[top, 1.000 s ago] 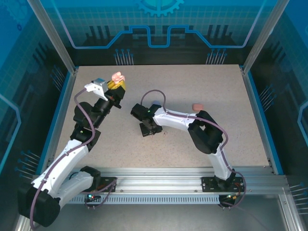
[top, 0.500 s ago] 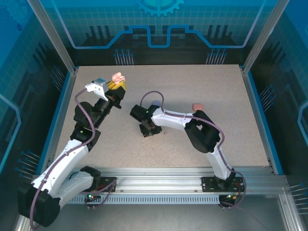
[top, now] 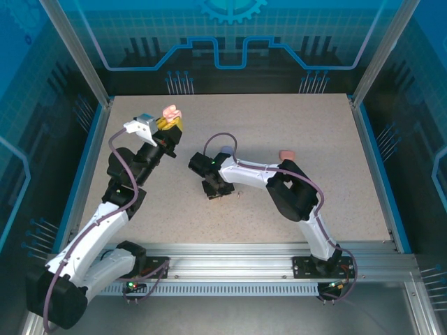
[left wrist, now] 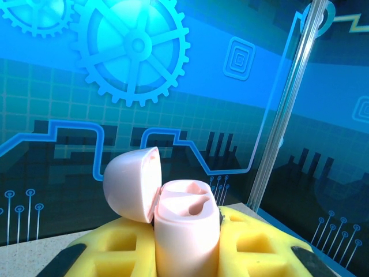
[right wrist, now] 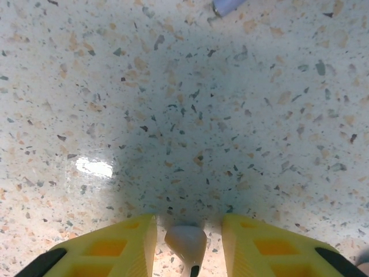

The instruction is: Insert wireless bluetooth earbuds into charging case

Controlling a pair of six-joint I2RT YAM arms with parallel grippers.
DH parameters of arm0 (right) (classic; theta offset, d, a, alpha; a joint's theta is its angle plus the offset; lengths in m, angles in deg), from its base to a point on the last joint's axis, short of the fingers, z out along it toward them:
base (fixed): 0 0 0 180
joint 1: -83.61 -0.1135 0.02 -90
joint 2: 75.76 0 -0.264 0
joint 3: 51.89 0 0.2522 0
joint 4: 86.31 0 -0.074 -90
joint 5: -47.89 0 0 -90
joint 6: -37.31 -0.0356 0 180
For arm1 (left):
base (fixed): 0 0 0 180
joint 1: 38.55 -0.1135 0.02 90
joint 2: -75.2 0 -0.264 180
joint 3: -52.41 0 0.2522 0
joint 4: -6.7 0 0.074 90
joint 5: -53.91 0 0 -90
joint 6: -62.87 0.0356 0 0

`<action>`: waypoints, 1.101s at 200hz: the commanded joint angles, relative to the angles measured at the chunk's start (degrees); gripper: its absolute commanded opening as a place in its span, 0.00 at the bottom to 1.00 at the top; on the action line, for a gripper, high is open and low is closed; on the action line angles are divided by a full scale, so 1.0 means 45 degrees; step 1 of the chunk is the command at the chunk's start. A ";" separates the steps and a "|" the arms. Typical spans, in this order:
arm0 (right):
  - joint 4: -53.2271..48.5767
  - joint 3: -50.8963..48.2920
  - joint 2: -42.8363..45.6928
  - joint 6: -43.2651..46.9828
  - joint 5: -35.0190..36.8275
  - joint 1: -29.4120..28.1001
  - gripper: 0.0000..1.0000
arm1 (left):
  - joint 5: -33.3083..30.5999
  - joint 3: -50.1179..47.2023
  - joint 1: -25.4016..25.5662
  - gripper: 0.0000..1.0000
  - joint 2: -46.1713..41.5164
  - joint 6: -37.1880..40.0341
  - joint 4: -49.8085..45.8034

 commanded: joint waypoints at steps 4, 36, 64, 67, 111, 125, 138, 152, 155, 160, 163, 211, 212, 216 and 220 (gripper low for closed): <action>-0.0190 0.0291 -0.0437 -0.0492 -0.0168 0.0061 0.35 | -0.0032 0.0240 0.0018 0.00 -0.0185 0.0352 0.0112; -0.0066 0.0202 -0.0447 -0.0732 -0.0271 0.0150 0.33 | 0.0019 0.0276 0.0013 0.00 -0.0184 0.0381 0.0097; -0.0039 0.0116 -0.0439 -0.0736 -0.0305 0.0215 0.32 | 0.0065 0.0281 0.0014 0.00 -0.0164 0.0398 0.0078; -0.0011 0.0092 -0.0429 -0.0743 -0.0297 0.0218 0.31 | 0.0065 0.0276 0.0020 0.00 -0.0160 0.0398 0.0063; 0.0151 -0.0242 -0.0310 -0.0789 -0.0349 0.0277 0.29 | 0.0123 0.0288 0.0013 0.00 -0.0145 0.0417 0.0029; 0.0199 -0.0315 -0.0253 -0.0805 -0.0371 0.0277 0.27 | 0.0145 0.0303 0.0009 0.00 -0.0121 0.0392 0.0050; 0.0282 -0.0404 -0.0176 -0.0792 -0.0396 0.0277 0.26 | 0.0175 0.0303 0.0008 0.00 -0.0107 0.0378 0.0037; 0.0351 -0.0500 -0.0063 -0.0808 -0.0405 0.0276 0.24 | 0.0212 0.0288 0.0023 0.00 -0.0107 0.0381 0.0039; 0.0384 -0.0523 -0.0040 -0.0809 -0.0403 0.0272 0.24 | 0.0208 0.0296 0.0018 0.00 -0.0107 0.0352 0.0039; 0.0413 -0.0559 0.0010 -0.0809 -0.0397 0.0275 0.23 | 0.0203 0.0286 0.0023 0.00 -0.0106 0.0350 0.0039; 0.0424 -0.0564 0.0037 -0.0801 -0.0404 0.0274 0.22 | 0.0222 0.0291 0.0023 0.00 -0.0107 0.0353 0.0029; 0.0654 -0.0853 0.0759 -0.0716 -0.0099 0.0272 0.18 | 0.0358 0.0390 0.0013 0.00 -0.0107 0.0199 0.0097; 0.0657 -0.0865 0.0771 -0.0723 -0.0097 0.0274 0.18 | 0.0368 0.0395 0.0018 0.00 -0.0107 0.0202 0.0097; 0.0659 -0.0867 0.0845 -0.0715 -0.0050 0.0268 0.18 | 0.0393 0.0400 0.0023 0.00 -0.0079 0.0205 0.0079; 0.0674 -0.0886 0.0920 -0.0710 -0.0006 0.0258 0.18 | 0.0407 0.0408 0.0021 0.00 -0.0087 0.0184 0.0077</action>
